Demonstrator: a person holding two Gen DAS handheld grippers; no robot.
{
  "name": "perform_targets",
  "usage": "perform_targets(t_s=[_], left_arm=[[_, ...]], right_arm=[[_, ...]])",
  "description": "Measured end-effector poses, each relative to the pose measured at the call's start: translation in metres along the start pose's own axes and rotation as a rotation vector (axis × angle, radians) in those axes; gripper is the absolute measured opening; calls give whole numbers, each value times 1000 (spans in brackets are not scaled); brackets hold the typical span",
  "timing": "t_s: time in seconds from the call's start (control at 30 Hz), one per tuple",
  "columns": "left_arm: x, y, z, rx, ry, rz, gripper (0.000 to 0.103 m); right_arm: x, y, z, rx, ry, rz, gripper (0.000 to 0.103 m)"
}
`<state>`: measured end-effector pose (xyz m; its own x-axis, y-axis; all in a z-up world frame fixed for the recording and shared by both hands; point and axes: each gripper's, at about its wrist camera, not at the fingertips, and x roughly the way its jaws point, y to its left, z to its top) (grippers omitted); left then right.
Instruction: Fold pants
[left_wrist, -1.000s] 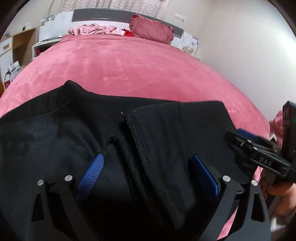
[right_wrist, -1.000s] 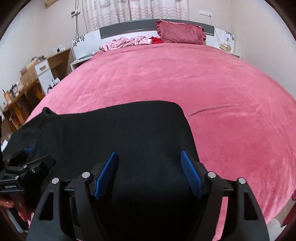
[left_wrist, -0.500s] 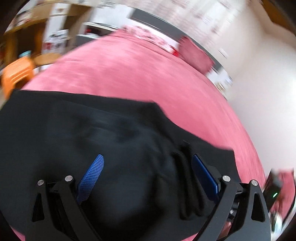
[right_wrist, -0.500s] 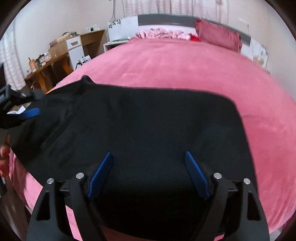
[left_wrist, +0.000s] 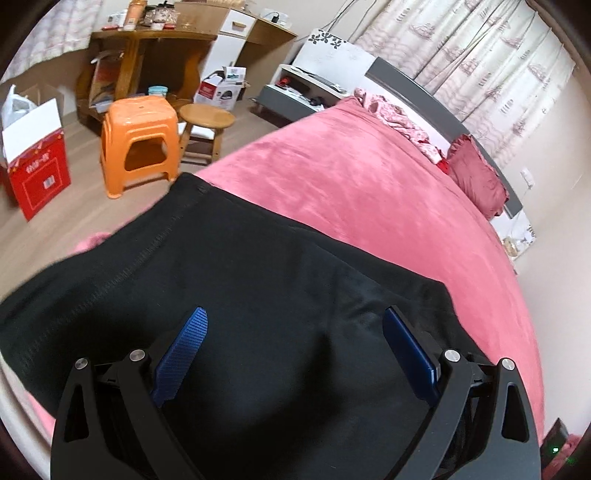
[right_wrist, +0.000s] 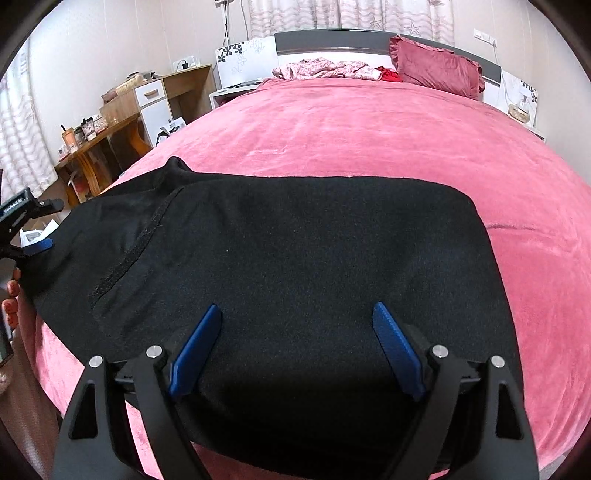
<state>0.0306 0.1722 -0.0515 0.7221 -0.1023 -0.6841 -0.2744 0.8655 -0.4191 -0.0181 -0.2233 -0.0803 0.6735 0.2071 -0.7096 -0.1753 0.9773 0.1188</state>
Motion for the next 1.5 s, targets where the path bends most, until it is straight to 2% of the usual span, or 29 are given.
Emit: perform_targets(t_s=[0.17, 0.33, 0.47, 0.53, 0.67, 1.0, 1.1, 1.23, 1.33, 1.5], left_arm=[[0, -5, -5, 75, 9, 44, 95], [-24, 12, 2, 10, -102, 75, 95], [-24, 21, 4, -1, -75, 102, 95], [-26, 22, 5, -2, -87, 134, 95], [-27, 30, 6, -38, -87, 142, 95], [-22, 22, 3, 29, -42, 183, 95], [-26, 23, 4, -1, -56, 152, 95], [-40, 39, 11, -112, -59, 101, 95], [-47, 47, 14, -146, 2, 58, 95], [-64, 51, 13, -145, 79, 31, 95]], right_arm=[[-1, 1, 0, -3, 2, -3, 86], [-1, 3, 0, -10, 5, -9, 86], [-1, 3, 0, -10, 5, -10, 87], [-2, 2, 0, -11, 5, -10, 87], [-2, 3, 0, -12, 5, -10, 87], [-10, -2, 2, 12, -20, 16, 88], [-18, -17, 3, 94, -66, 49, 91], [-23, -39, 2, 225, -99, 91, 91], [-23, -33, 4, 210, -96, 91, 94], [-21, -32, 6, 208, -96, 101, 98]])
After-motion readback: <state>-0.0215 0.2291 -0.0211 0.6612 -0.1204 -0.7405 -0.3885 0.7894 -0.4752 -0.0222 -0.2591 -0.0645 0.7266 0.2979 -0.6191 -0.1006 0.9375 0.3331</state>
